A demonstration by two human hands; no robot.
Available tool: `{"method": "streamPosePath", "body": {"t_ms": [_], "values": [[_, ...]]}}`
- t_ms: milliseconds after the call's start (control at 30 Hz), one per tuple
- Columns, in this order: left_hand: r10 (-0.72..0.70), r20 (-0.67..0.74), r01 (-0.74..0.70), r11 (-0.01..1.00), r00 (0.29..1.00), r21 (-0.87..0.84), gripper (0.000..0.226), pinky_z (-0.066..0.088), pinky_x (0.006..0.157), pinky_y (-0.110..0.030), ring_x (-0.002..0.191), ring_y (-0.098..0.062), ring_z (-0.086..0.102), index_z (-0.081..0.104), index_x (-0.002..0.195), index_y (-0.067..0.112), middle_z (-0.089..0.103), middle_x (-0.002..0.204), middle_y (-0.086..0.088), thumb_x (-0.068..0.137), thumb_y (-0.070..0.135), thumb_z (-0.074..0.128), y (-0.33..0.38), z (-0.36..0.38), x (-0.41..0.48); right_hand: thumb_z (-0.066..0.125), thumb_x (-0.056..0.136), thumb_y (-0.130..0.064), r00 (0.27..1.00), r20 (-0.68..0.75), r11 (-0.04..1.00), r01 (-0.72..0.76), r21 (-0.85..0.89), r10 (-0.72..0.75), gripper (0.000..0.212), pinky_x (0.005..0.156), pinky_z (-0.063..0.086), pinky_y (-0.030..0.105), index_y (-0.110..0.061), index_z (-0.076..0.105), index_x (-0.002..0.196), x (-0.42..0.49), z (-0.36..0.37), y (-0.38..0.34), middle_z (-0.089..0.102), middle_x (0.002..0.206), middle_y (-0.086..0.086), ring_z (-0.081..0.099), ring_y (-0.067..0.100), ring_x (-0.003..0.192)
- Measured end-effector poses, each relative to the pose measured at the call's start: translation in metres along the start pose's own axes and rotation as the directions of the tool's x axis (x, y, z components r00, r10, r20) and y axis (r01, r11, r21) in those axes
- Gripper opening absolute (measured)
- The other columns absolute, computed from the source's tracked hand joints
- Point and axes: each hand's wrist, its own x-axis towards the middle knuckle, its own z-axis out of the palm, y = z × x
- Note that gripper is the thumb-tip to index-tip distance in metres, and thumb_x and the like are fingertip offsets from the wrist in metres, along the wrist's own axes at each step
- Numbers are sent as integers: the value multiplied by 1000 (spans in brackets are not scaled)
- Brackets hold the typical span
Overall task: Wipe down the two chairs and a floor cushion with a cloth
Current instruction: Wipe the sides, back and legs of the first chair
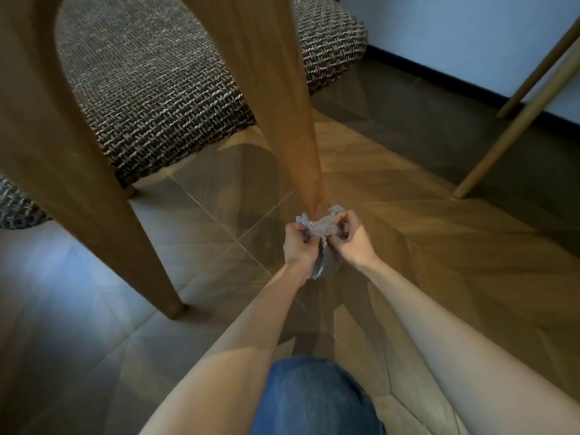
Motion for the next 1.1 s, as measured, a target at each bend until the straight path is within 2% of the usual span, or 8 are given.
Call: {"method": "streamPosePath", "body": {"t_ms": [67,233,367,567,733,933,1033,1100], "values": [[-12,-40,11,999,999,-39,24,37,75,-14,87,-10,48,47,112,9,48,94,3,91,5,58,3,0,-5,57,74,18,999,-37,1000,11,22,-10,34,71,38,5,-11,47,89,-2,-1,-7,53,87,2,52,10,78],[40,-270,-109,964,962,-244,22,38,70,-10,88,-12,53,47,100,16,53,95,3,89,4,61,32,-9,-44,58,76,12,971,-153,980,194,48,-185,29,86,45,34,-12,52,91,-22,-11,-62,59,97,9,58,24,95],[168,-481,-357,872,860,-334,21,49,82,-21,95,-25,58,53,103,8,59,108,-16,86,1,63,72,-29,-85,58,78,7,922,-200,934,350,72,-330,30,80,45,25,-20,53,93,-43,-26,-128,60,97,2,58,14,92],[306,-655,-621,714,691,-322,21,51,92,-30,104,-18,60,57,103,18,61,111,-9,87,8,67,147,-84,-150,64,84,-3,825,-259,825,548,142,-503,31,83,53,26,-29,55,97,-73,-48,-238,62,105,-2,61,9,98],[256,-688,-647,651,680,-397,18,49,97,-34,105,-12,58,57,97,24,60,111,-4,87,15,68,197,-120,-191,65,87,-8,719,-290,725,680,108,-631,25,89,53,27,-27,57,102,-87,-60,-311,56,109,-12,56,5,107],[319,-858,-787,599,403,-148,22,44,86,-13,93,2,53,61,101,21,51,107,0,85,9,69,220,-159,-229,65,89,-14,552,-218,571,820,-35,-805,27,102,43,19,-20,62,115,-105,-61,-362,57,121,-6,50,4,117],[382,-862,-788,615,334,-32,25,50,91,-28,95,-7,56,61,106,18,47,108,0,86,6,67,221,-188,-237,64,90,-19,493,-77,498,845,-194,-867,35,108,30,18,-19,59,125,-110,-52,-383,57,130,-1,45,10,121],[442,-845,-773,631,300,56,27,50,90,-28,95,-11,57,62,110,15,47,107,1,85,5,68,215,-202,-242,65,89,-19,473,-30,465,848,-255,-880,38,104,18,5,-18,59,127,-114,-46,-392,58,131,-1,41,8,118]]}}
